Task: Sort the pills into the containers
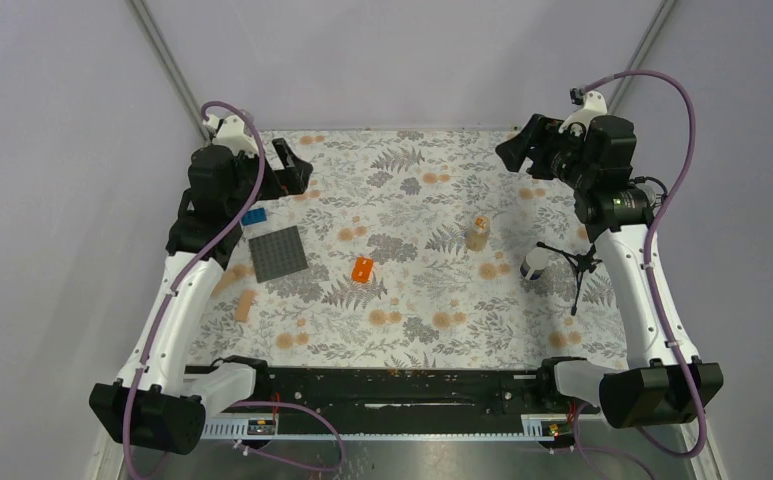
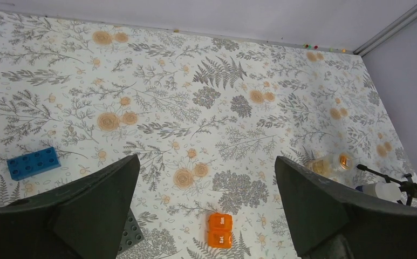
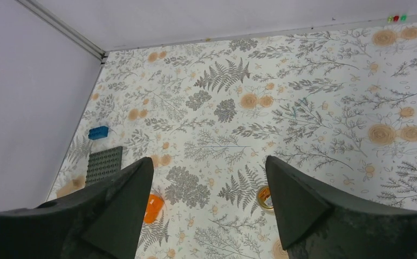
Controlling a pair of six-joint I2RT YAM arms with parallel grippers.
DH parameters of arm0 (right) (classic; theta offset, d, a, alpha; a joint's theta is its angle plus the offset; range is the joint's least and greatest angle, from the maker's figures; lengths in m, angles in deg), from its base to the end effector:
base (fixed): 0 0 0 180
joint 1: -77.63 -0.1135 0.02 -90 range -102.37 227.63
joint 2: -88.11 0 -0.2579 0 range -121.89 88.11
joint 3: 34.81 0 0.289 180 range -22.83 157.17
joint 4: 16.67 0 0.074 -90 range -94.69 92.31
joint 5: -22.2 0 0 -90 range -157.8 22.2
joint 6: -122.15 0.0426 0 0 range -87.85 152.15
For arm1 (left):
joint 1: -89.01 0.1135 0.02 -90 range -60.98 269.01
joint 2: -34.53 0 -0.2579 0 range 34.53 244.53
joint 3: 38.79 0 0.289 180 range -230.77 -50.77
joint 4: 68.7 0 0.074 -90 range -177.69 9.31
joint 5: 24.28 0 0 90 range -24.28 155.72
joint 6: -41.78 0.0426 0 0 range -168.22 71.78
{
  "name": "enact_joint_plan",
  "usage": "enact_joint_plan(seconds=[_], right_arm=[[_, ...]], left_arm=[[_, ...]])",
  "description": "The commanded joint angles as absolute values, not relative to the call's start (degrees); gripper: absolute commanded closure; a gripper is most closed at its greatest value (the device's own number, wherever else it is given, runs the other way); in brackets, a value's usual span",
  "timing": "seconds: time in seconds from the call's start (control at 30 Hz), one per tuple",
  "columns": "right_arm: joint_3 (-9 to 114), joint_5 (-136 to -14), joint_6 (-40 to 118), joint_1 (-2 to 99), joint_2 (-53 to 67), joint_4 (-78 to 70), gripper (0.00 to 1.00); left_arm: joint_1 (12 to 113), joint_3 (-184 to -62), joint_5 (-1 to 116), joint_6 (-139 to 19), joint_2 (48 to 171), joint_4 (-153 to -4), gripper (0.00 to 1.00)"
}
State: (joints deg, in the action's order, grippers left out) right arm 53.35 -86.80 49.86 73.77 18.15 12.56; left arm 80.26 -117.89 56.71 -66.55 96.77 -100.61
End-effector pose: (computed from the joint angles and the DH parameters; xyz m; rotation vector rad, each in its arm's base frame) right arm 0.3167 0.0353 0.4242 -0.0289 1.7868 0.5639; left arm 0.2842 -0.0505 0.3954 -0.0432 1.8560 -0.4746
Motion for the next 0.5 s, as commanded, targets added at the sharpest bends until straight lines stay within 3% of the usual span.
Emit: enact_joint_plan(seconds=[0.0,0.13,0.27,0.47], right_arm=[[55.67,-87.22,49.63,73.67,17.4,13.43,0.14],[55.44,-89.03,48.93,73.68,15.87,14.3,0.13],[55.39,-90.71,50.62,72.13,12.97,15.62,0.2],[54.26,-84.0,50.14,64.79,9.08,17.81,0.28]], left_arm=[[80.4,-116.55,55.52,-68.02,94.74,-97.79,0.01],[80.47,-114.13,53.96,-66.04,94.91,-98.55,0.01],[79.72,-109.9,47.48,-69.02,97.64,-96.69,0.01],[73.28,-102.86,51.63,-75.26,106.45,-91.97,0.01]])
